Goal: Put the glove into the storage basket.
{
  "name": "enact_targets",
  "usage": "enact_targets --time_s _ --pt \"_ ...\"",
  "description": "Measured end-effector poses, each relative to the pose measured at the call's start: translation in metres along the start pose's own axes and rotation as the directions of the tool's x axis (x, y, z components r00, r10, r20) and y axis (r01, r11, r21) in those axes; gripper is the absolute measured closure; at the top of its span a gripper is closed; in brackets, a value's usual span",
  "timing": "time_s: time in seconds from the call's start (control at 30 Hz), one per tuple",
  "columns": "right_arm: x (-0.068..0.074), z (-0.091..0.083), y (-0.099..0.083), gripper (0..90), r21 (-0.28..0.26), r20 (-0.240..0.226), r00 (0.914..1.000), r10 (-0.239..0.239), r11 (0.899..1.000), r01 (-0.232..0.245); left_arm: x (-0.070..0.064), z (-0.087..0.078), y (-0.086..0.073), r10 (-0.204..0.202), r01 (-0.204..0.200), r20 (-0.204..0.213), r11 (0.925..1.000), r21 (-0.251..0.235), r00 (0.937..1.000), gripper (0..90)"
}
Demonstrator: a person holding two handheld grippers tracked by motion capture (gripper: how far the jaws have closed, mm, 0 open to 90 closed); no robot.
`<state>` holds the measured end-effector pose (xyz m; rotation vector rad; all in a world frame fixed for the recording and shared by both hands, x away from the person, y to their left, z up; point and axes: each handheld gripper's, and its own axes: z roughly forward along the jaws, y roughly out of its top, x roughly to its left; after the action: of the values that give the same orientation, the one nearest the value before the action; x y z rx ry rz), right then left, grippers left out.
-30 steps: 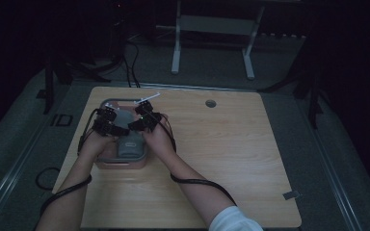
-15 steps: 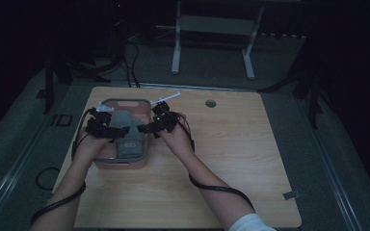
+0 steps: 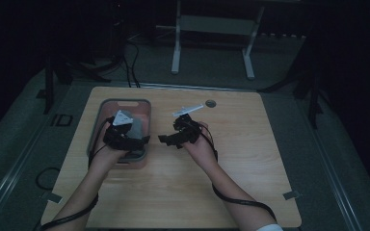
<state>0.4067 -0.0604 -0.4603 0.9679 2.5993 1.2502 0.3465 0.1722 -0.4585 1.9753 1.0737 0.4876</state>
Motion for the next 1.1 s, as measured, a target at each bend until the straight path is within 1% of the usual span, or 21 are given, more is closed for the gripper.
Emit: enact_targets --time_s 0.03,0.07,0.1,0.13,0.2,0.23,0.27,0.3,0.4,0.43,0.57,0.6,0.67,0.7,0.8,0.83,0.87,0.9,0.97,1.03,1.1 --pt "-0.001 -0.003 -0.003 18.1 -0.001 0.002 1.0000 -0.004 1.000 0.004 -0.004 0.000 0.000 0.006 -0.006 0.009 1.0000 -0.002 0.9999 14.7" --pt "-0.003 -0.006 -0.007 18.1 -0.004 0.008 0.9999 -0.011 1.000 0.012 -0.004 0.000 0.000 0.006 -0.006 0.009 1.0000 -0.002 0.9999 14.7" --pt "-0.003 -0.006 -0.007 18.1 -0.004 0.008 0.9999 -0.011 1.000 0.012 -0.007 0.000 0.000 0.004 -0.004 0.022 0.9999 -0.010 0.9998 14.7" --pt "-0.004 -0.008 -0.010 18.1 -0.007 0.011 0.9999 -0.013 1.000 0.013 -0.013 0.001 0.000 0.005 -0.004 0.041 0.9999 -0.015 0.9991 14.7" --pt "-0.009 -0.016 -0.021 18.0 -0.005 0.011 0.9999 -0.013 1.000 0.013 -0.021 0.000 -0.002 0.004 -0.003 0.061 0.9996 -0.029 0.9981 14.7" --pt "-0.009 -0.016 -0.021 18.0 -0.005 0.011 0.9999 -0.013 1.000 0.013 -0.021 0.000 -0.002 0.004 -0.003 0.061 0.9996 -0.029 0.9981 14.7" --pt "-0.010 -0.018 -0.024 18.1 -0.004 0.009 0.9999 -0.012 1.000 0.012 -0.026 0.000 -0.003 -0.007 0.011 0.081 0.9988 -0.047 0.9967 14.7" --pt "-0.011 -0.021 -0.030 18.1 -0.004 0.011 0.9998 -0.014 1.000 0.014 -0.030 0.000 -0.004 -0.007 0.012 0.094 0.9985 -0.053 0.9955 14.7" --pt "-0.014 -0.027 -0.041 18.1 -0.003 0.007 0.9998 -0.017 1.000 0.017 -0.043 0.002 -0.007 0.045 -0.039 0.103 0.9975 -0.059 0.9936 14.8" --pt "-0.015 -0.028 -0.044 18.1 -0.002 0.007 0.9998 -0.017 1.000 0.017 -0.047 0.003 -0.008 0.053 -0.046 0.116 0.9974 -0.055 0.9919 14.8" --pt "-0.017 -0.033 -0.059 18.2 -0.016 0.000 0.9998 -0.020 1.000 0.020 -0.060 0.007 -0.012 0.074 -0.066 0.153 0.9963 -0.055 0.9855 14.7" --pt "-0.018 -0.034 -0.063 18.2 -0.017 -0.007 0.9996 -0.026 1.000 0.026 -0.063 0.008 -0.013 0.074 -0.066 0.162 0.9962 -0.057 0.9840 14.8" --pt "-0.019 -0.035 -0.070 18.2 -0.016 -0.002 0.9992 -0.040 0.999 0.040 -0.069 0.010 -0.017 0.078 -0.068 0.186 0.9959 -0.060 0.9794 14.8" --pt "-0.019 -0.035 -0.073 18.2 -0.018 -0.008 0.9988 -0.048 0.999 0.048 -0.073 0.012 -0.019 0.077 -0.066 0.197 0.9958 -0.064 0.9774 14.8" --pt "-0.021 -0.036 -0.083 18.2 -0.010 -0.009 0.9979 -0.065 0.998 0.065 -0.082 0.016 -0.025 0.102 -0.091 0.195 0.9939 -0.063 0.9755 14.7" --pt "-0.021 -0.036 -0.087 18.2 -0.010 -0.018 0.9973 -0.071 0.997 0.070 -0.084 0.018 -0.028 0.102 -0.091 0.205 0.9939 -0.062 0.9734 14.7" --pt "-0.022 -0.036 -0.090 18.2 -0.006 -0.014 0.9972 -0.073 0.997 0.073 -0.086 0.019 -0.031 0.099 -0.088 0.225 0.9944 -0.059 0.9693 14.7" --pt "-0.023 -0.037 -0.093 18.1 -0.006 -0.011 0.9969 -0.078 0.997 0.078 -0.089 0.021 -0.033 0.097 -0.086 0.236 0.9946 -0.058 0.9668 14.7" --pt "-0.024 -0.039 -0.099 18.2 -0.011 -0.016 0.9963 -0.084 0.996 0.084 -0.094 0.024 -0.039 0.102 -0.092 0.260 0.9945 -0.049 0.9601 14.7" --pt "-0.024 -0.041 -0.105 18.2 -0.014 -0.006 0.9952 -0.097 0.995 0.097 -0.098 0.028 -0.044 0.110 -0.101 0.275 0.9938 -0.046 0.9550 14.7" --pt "-0.025 -0.042 -0.110 18.2 -0.007 -0.002 0.9953 -0.097 0.995 0.097 -0.102 0.033 -0.049 0.117 -0.110 0.299 0.9931 -0.039 0.9471 14.7"
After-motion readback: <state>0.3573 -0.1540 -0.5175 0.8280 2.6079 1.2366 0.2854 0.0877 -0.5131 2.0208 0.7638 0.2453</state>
